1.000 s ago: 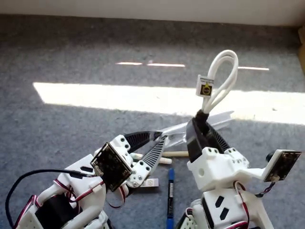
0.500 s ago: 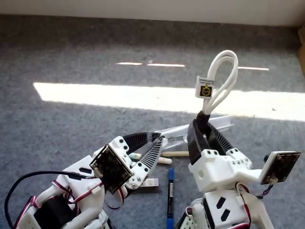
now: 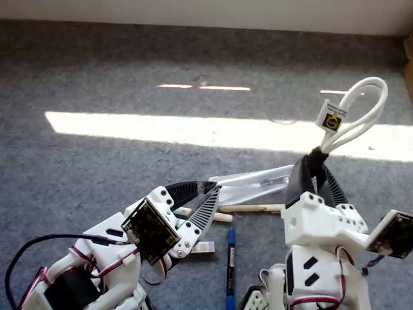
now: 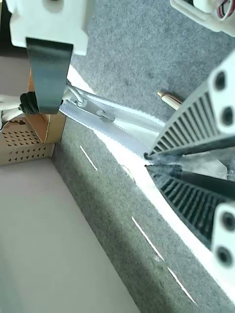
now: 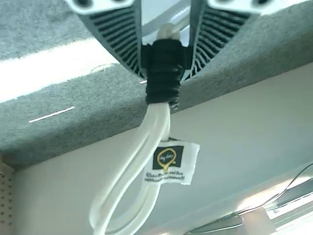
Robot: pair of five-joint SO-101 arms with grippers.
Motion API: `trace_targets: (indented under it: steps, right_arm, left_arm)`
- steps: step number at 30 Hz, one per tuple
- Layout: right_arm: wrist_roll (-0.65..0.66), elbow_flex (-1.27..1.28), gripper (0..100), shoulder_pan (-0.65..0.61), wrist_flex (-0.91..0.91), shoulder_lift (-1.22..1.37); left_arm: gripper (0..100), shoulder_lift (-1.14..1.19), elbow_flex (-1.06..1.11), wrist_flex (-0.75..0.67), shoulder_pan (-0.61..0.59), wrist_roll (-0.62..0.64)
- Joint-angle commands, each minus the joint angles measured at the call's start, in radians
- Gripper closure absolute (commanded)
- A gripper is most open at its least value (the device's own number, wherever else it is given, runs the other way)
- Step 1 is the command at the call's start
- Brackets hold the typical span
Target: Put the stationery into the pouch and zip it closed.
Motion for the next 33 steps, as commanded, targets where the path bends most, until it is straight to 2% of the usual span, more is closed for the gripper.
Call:
trace_targets:
  steps: [1,7,13,18,25,30,33]
  right_arm:
    - [0.005,-0.033,99.5,0.041,0.001,0.033]
    - [0.003,-0.031,99.5,-0.016,0.013,0.033]
    - [0.003,-0.033,99.5,-0.088,0.045,0.033]
    - [0.003,-0.041,99.5,-0.091,0.045,0.033]
    - [0.002,-0.042,99.5,-0.093,0.044,0.021]
    - [-0.046,-0.042,99.5,-0.094,0.036,-0.091]
    - [-0.046,-0.039,99.5,-0.159,0.018,-0.148]
  left_arm:
    - [99,0.012,0.010,0.055,-0.019,-0.011]
    - [78,0.012,-0.004,0.089,-0.022,0.038]
    - [77,0.021,-0.002,0.091,-0.015,0.068]
    - [78,0.022,0.004,0.091,-0.015,0.066]
    - [90,0.022,0.065,0.091,-0.015,-0.034]
    - [98,0.022,0.096,0.091,-0.019,-0.092]
    - [99,0.021,0.090,0.091,-0.016,-0.118]
